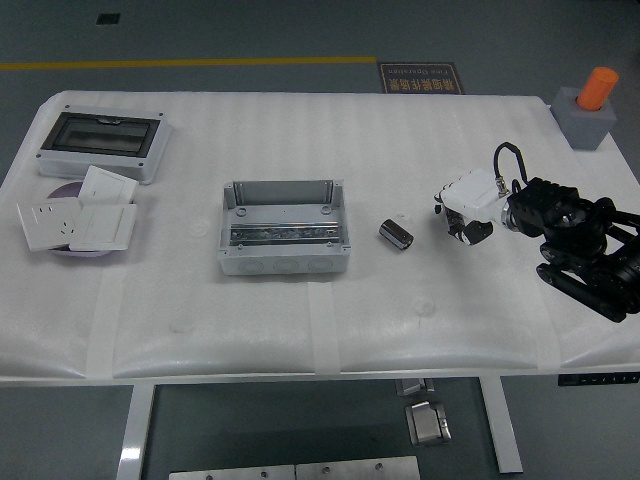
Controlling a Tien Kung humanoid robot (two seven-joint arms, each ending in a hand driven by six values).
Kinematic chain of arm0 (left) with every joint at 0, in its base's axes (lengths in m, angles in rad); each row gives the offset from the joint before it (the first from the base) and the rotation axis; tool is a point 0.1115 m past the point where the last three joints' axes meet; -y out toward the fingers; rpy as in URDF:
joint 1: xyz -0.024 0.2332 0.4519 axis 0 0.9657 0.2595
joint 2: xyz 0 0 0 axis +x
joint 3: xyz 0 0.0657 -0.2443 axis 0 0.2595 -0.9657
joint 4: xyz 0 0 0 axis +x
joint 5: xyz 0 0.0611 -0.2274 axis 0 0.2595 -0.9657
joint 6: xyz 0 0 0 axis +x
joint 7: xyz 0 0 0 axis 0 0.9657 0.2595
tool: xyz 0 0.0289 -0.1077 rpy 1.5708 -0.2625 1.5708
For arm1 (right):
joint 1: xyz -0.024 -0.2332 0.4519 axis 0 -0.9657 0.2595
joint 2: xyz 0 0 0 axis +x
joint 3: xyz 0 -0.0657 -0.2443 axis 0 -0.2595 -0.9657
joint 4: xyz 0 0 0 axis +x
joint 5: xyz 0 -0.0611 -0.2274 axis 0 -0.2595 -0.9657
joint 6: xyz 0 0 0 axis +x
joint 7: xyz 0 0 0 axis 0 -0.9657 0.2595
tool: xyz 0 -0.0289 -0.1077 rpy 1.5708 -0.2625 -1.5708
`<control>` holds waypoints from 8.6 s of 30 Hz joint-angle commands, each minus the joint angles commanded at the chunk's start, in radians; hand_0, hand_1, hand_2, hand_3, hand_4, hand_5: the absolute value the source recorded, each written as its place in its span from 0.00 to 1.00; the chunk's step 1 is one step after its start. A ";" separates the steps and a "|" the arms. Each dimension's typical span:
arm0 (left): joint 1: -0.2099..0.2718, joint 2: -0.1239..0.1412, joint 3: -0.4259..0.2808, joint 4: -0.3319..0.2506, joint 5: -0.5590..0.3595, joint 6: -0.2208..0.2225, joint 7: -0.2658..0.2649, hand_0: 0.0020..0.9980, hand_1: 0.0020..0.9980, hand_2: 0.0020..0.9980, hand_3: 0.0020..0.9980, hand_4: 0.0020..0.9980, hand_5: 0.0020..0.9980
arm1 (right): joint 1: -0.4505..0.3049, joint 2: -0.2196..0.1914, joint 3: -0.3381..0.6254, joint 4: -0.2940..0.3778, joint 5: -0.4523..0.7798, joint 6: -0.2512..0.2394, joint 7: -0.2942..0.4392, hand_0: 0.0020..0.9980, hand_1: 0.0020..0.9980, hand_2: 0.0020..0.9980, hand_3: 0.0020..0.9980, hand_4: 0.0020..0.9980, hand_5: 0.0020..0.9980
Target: Pick up the battery,place it into the box
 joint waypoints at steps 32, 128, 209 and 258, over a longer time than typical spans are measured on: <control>0.005 -0.004 -0.048 0.000 0.059 -0.021 0.020 0.65 0.67 0.50 0.59 0.44 0.52 | 0.011 -0.050 -0.134 0.089 0.274 -0.166 -0.063 0.61 0.65 0.85 1.00 0.86 0.24; -0.006 -0.008 -0.017 0.000 0.024 -0.016 -0.028 0.64 0.67 0.48 0.58 0.45 0.51 | 0.002 0.080 -0.132 -0.164 0.593 -0.179 -0.041 0.61 0.61 0.69 0.73 0.78 0.37; 0.006 -0.010 -0.039 0.000 0.018 -0.013 -0.012 0.63 0.67 0.48 0.58 0.45 0.52 | -0.058 0.064 0.108 0.294 0.244 -0.246 -0.154 1.00 0.87 0.93 1.00 1.00 0.52; -0.010 0.006 -0.054 0.000 0.058 -0.027 -0.005 0.63 0.67 0.47 0.57 0.45 0.52 | 0.079 0.017 0.088 0.233 -0.255 0.201 0.067 0.89 0.73 0.81 0.94 0.65 0.00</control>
